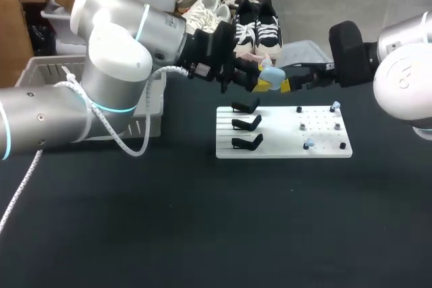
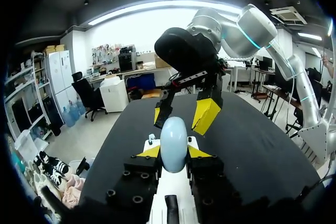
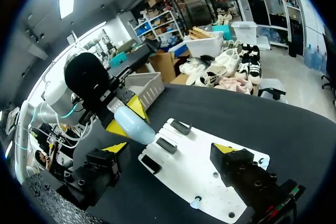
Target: Pick up each earbud case from the left stands, insert the matching earbuds, close the lid, and place the case in the box.
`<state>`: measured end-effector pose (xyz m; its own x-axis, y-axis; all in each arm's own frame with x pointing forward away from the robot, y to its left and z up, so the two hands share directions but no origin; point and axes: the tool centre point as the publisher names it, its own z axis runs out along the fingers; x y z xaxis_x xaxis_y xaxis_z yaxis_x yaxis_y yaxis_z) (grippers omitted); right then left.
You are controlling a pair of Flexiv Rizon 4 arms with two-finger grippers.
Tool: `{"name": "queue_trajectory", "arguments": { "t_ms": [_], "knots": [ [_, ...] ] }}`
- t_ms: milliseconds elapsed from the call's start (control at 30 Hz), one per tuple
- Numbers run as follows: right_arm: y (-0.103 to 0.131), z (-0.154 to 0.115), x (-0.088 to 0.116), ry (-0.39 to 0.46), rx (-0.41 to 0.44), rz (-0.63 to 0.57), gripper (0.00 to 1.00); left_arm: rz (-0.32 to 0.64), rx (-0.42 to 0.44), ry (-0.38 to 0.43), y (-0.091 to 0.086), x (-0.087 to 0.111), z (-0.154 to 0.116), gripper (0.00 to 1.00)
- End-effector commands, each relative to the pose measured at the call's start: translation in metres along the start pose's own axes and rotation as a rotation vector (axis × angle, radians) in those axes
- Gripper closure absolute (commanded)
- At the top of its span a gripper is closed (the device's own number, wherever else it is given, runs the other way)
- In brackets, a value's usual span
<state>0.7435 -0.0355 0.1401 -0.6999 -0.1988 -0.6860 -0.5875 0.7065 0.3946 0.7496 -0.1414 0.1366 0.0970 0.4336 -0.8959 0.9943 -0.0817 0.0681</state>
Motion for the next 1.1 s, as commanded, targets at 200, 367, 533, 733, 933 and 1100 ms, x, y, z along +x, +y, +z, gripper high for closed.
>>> {"name": "queue_trajectory", "arguments": {
  "t_ms": [200, 367, 533, 733, 933, 1100],
  "knots": [
    [-0.003, 0.003, -0.004, -0.003, -0.045, -0.003, 0.00, 0.007, 0.015, 0.010, 0.000, 0.000, 0.004, 1.00],
    [-0.003, 0.001, -0.006, -0.008, -0.042, -0.005, 0.00, 0.002, 0.018, 0.009, -0.001, 0.001, 0.005, 1.00],
    [-0.003, -0.001, -0.008, -0.014, -0.037, -0.008, 0.00, 0.001, 0.018, 0.011, 0.000, 0.003, 0.005, 1.00],
    [-0.001, -0.010, -0.010, -0.036, -0.021, -0.015, 0.00, -0.015, 0.030, -0.006, -0.004, 0.011, 0.006, 1.00],
    [-0.001, -0.026, -0.007, -0.057, 0.014, -0.015, 0.00, -0.026, -0.003, -0.096, -0.004, 0.015, 0.000, 1.00],
    [-0.007, -0.034, 0.007, -0.068, 0.038, 0.022, 0.00, -0.016, -0.082, -0.201, -0.001, 0.009, -0.010, 1.00]
  ]
}}
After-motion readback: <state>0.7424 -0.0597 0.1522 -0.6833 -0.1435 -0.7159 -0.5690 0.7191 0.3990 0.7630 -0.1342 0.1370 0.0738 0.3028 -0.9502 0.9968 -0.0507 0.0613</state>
